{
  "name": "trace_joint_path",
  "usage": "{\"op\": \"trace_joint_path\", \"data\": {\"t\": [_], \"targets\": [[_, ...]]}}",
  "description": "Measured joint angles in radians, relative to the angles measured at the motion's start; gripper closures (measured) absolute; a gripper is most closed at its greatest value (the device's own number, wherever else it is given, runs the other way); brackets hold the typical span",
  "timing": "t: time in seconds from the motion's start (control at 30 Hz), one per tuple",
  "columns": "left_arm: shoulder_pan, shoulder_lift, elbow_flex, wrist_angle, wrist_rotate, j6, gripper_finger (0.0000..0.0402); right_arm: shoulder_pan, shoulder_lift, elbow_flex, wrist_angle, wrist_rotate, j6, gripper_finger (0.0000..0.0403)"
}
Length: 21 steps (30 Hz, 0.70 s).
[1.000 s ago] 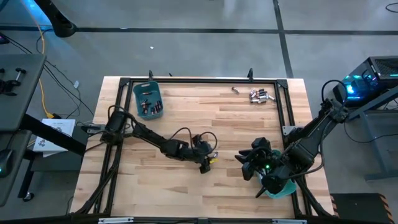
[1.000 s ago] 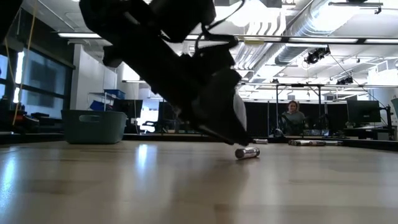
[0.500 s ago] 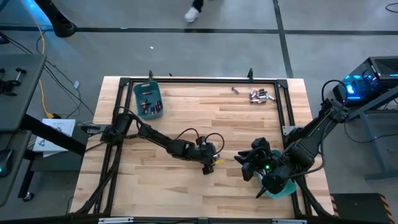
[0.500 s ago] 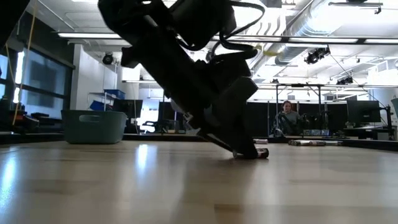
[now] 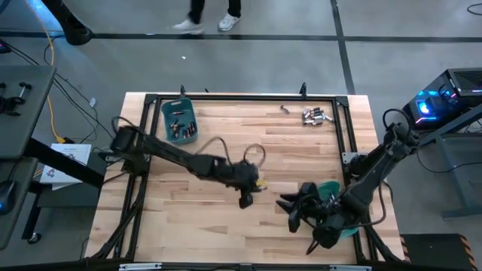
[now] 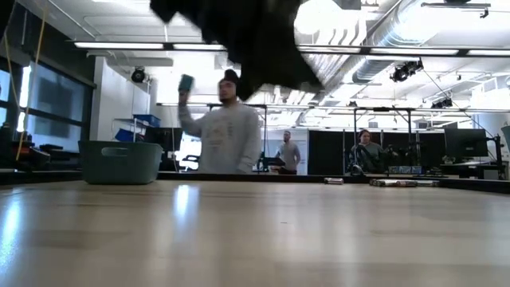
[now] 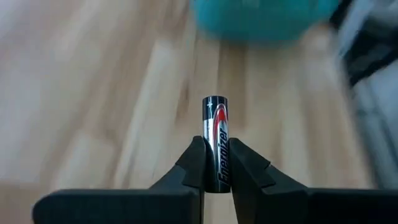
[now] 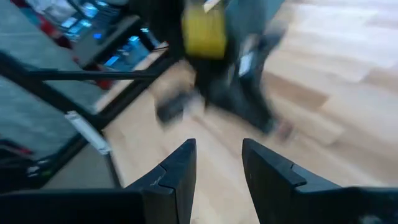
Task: Sort batteries
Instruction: Put the silver battery into the green bin
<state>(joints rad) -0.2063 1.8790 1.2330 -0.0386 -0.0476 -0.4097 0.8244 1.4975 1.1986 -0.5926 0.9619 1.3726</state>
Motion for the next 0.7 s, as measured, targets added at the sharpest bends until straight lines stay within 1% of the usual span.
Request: {"op": "trace_joint_path", "data": {"t": [0.13,0.2,0.23,0.3,0.33,0.47,0.57,0.63,0.7], "targets": [[0.004,-0.114,-0.002,0.020,0.043,0.025,0.0371,0.009,0.000,-0.101,0.253,0.005,-0.054,0.0279],[0.002,-0.169,-0.002,0.067,0.080,0.031,0.0371,-0.001,0.000,-0.123,0.381,0.036,-0.127,0.0279],[0.001,-0.200,0.000,0.096,0.098,0.038,0.0371,-0.009,0.000,-0.127,0.456,0.058,-0.188,0.0279],[-0.003,-0.241,0.002,0.142,0.114,0.050,0.0371,-0.029,0.000,-0.126,0.593,0.083,-0.362,0.0279],[-0.007,-0.258,0.002,0.158,0.120,0.054,0.0371,-0.040,0.000,-0.112,0.660,0.083,-0.474,0.0277],[-0.011,-0.299,-0.001,0.220,0.119,0.054,0.0371,-0.093,-0.002,-0.032,0.893,0.048,-0.933,0.0256],[-0.011,-0.316,0.002,0.264,0.119,0.053,0.0371,-0.125,-0.002,0.046,0.922,0.030,-1.183,0.0228],[-0.012,-0.319,0.001,0.271,0.119,0.048,0.0371,-0.140,-0.002,0.097,0.900,0.043,-1.295,0.0209],[-0.016,-0.318,0.000,0.288,0.121,0.047,0.0371,-0.146,-0.002,0.141,0.853,0.082,-1.362,0.0195]]}}
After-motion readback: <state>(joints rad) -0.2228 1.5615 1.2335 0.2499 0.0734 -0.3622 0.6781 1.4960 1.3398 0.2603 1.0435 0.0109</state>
